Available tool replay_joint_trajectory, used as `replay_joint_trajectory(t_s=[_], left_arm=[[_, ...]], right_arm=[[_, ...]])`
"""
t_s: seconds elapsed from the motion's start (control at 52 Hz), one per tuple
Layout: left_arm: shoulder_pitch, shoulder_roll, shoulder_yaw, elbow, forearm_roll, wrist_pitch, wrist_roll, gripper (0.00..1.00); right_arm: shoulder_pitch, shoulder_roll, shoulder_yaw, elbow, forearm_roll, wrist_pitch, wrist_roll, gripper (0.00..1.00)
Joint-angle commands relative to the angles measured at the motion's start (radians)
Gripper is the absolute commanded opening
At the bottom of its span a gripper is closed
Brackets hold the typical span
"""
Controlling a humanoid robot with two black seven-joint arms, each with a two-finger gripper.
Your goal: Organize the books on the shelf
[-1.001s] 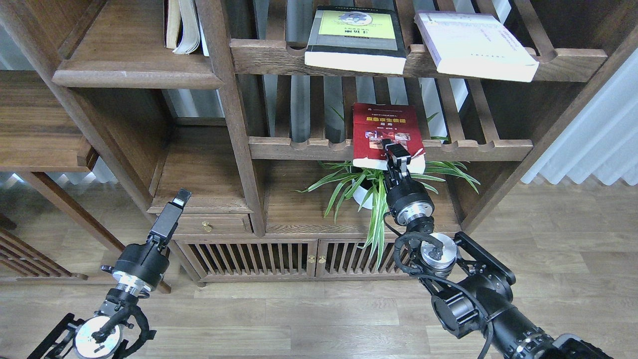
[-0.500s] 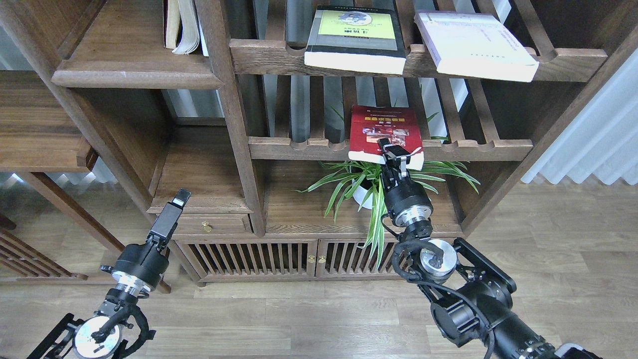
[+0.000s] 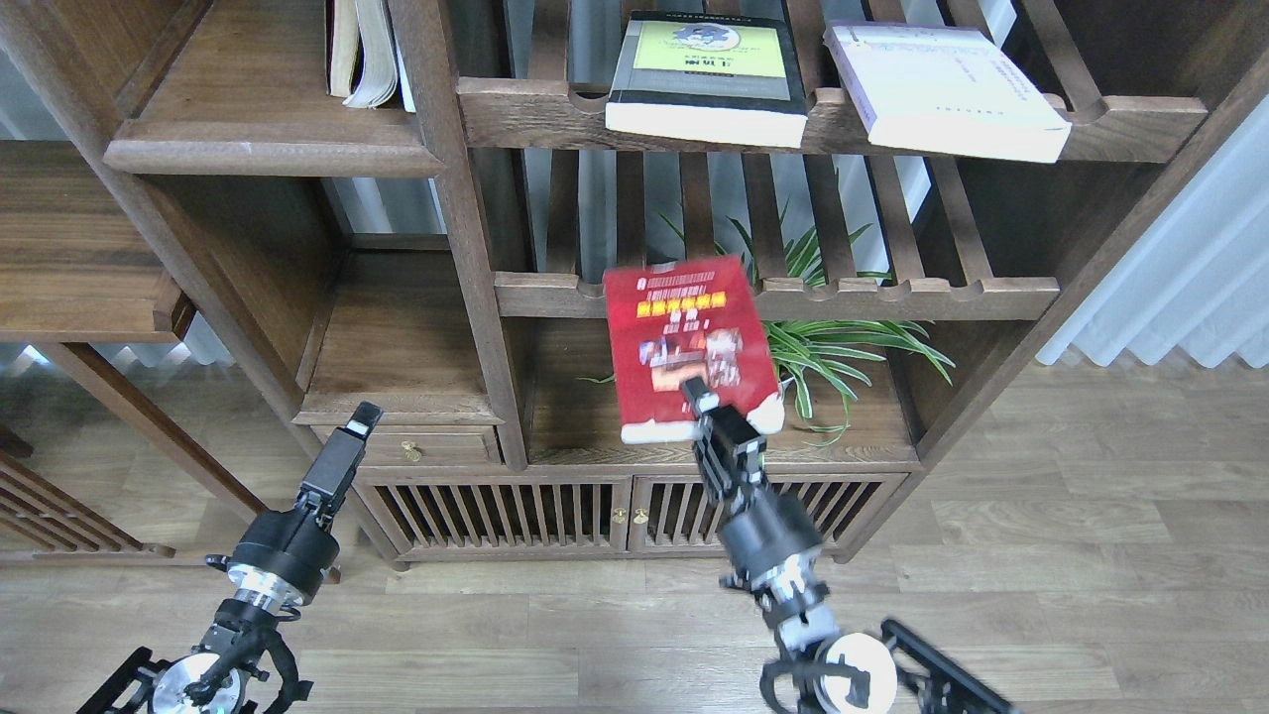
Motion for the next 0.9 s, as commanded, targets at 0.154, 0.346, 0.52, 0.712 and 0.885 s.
replay_joint_trajectory(t_s=[0.154,0.346,0.52,0.712,0.885], left_arm=[[0.050,0.112,0.030,-0.028,-0.049,0.000,0.003,1.00],[0.084,0.167,0.108,-0.048,-0.391,0.000,0.003,1.00],[0.070,0.317,0.331,-0.135,-0.620,0.000,-0.007,1.00],[0.006,0.409,0.512,-0.192,-0.635,0.000,-0.003,1.00],[-0.042,0.422,0.601,-0.195,-0.635,0.000,0.000,1.00]], right_arm=[[-0.119,0.000,-0.009,0.010,-0.108,0.000,-0.019,0.07],[-0.126,0.000,-0.044,0.012,-0.122,0.000,-0.043,0.10],[-0.126,0.000,-0.102,0.012,-0.117,0.000,-0.062,0.09],[-0.126,0.000,-0.121,0.012,-0.114,0.000,-0.101,0.11],[-0.126,0.000,-0.127,0.012,-0.114,0.000,-0.123,0.11]])
